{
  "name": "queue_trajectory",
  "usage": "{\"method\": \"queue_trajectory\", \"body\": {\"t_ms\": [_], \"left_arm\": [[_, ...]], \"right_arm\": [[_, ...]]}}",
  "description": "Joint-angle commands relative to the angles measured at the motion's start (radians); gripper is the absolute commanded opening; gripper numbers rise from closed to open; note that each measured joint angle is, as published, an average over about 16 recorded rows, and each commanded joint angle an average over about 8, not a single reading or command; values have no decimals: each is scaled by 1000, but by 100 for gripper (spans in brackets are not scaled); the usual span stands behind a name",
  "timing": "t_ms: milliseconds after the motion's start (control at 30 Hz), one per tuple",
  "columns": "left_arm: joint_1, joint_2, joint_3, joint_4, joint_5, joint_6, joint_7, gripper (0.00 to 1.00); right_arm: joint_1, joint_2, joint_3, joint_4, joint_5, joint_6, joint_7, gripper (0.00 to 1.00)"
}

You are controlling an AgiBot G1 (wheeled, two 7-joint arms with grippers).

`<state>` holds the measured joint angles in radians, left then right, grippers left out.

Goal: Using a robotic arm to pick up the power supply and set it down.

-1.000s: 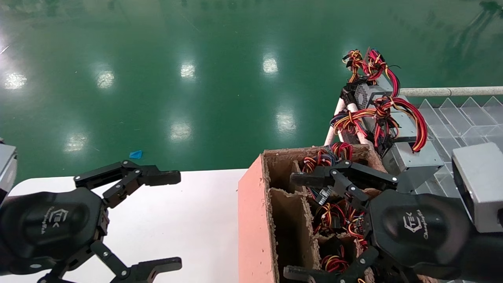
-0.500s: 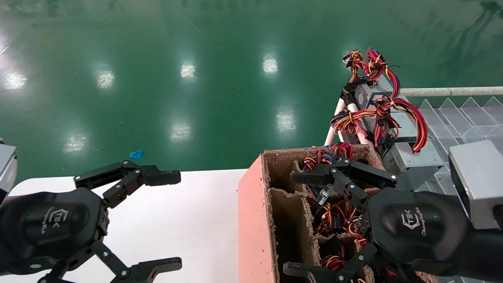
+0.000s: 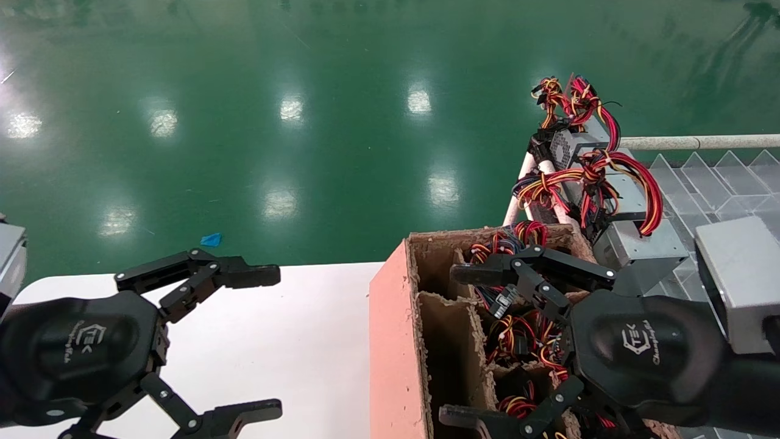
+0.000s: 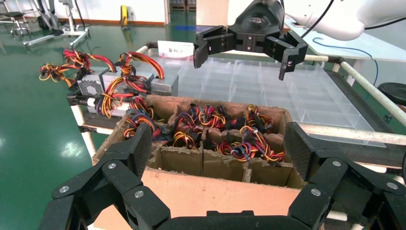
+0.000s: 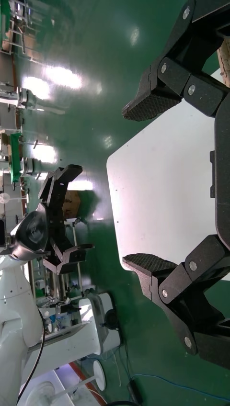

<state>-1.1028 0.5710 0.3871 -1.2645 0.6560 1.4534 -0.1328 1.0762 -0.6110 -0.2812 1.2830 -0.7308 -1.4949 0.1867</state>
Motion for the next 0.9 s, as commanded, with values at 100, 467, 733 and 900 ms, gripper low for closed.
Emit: {"method": "queue_trajectory", "body": {"t_ms": [100, 467, 733, 900], "left_arm": [[0, 0, 0, 0, 0, 0, 0, 100], [0, 0, 0, 0, 0, 0, 0, 100], [0, 0, 0, 0, 0, 0, 0, 100], [0, 0, 0, 0, 0, 0, 0, 100]], "right_arm": [[1, 0, 0, 0, 0, 0, 0, 100], [1, 0, -1, -1, -1, 1, -1, 100], [2, 0, -2, -1, -1, 1, -1, 100], [2, 0, -2, -1, -1, 1, -1, 100]]}}
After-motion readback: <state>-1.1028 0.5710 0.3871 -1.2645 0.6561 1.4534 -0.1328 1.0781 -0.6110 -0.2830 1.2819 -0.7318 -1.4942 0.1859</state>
